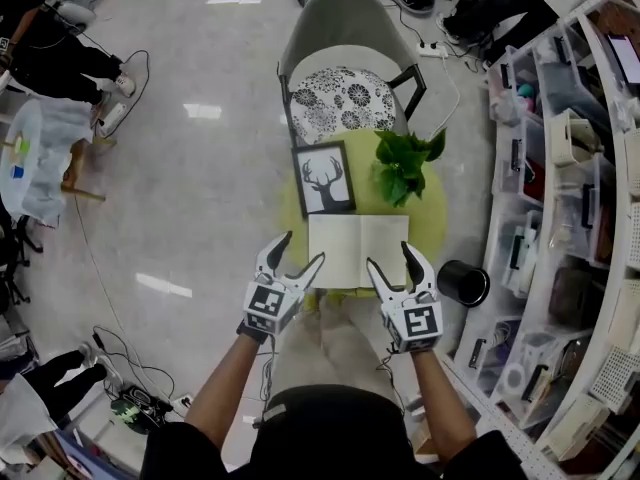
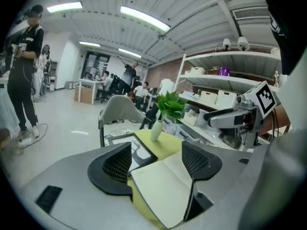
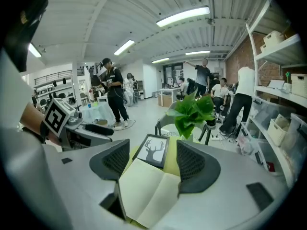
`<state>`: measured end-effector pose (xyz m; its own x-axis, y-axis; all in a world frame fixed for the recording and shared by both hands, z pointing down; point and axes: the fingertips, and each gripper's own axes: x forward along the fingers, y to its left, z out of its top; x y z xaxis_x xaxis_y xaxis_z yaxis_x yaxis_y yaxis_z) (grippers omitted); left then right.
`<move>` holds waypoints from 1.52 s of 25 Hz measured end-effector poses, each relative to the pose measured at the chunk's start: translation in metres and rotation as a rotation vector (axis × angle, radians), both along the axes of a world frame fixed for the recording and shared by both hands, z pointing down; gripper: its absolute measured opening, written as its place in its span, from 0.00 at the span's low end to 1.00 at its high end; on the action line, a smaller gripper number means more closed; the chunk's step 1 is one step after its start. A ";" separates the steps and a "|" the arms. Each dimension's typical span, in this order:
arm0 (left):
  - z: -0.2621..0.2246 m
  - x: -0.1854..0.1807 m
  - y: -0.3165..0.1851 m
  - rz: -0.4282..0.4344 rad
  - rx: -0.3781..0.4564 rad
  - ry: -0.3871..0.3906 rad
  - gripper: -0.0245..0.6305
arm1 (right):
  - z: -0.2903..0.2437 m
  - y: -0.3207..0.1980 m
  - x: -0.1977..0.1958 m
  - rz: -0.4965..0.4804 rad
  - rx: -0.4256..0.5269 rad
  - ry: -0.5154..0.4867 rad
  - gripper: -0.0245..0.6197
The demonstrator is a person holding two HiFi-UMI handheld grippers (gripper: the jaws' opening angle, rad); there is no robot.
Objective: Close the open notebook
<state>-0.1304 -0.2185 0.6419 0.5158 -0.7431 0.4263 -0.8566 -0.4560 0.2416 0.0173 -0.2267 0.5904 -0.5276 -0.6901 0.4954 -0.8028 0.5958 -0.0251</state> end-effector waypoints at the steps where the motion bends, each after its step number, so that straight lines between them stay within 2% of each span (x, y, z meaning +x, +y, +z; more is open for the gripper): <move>1: 0.013 0.004 0.001 0.020 -0.023 -0.006 0.56 | 0.008 0.000 -0.001 0.005 -0.010 -0.008 0.51; 4: 0.047 0.014 0.003 0.048 -0.081 -0.024 0.56 | 0.030 0.000 -0.003 0.011 -0.037 -0.019 0.51; 7: 0.074 0.016 0.000 0.035 -0.122 -0.022 0.56 | 0.051 -0.001 -0.006 0.019 -0.056 -0.017 0.51; 12: 0.120 0.016 -0.006 0.030 -0.196 -0.021 0.56 | 0.077 -0.009 -0.021 -0.022 -0.097 0.004 0.51; 18: 0.156 0.014 -0.006 0.031 -0.271 -0.026 0.56 | 0.101 -0.014 -0.018 -0.006 -0.096 0.025 0.50; 23: 0.171 0.018 -0.005 0.010 -0.334 0.025 0.56 | 0.129 0.002 -0.016 -0.023 -0.134 0.043 0.49; 38: 0.185 0.026 -0.011 -0.003 -0.400 0.047 0.56 | 0.130 0.018 -0.017 -0.031 -0.142 0.046 0.47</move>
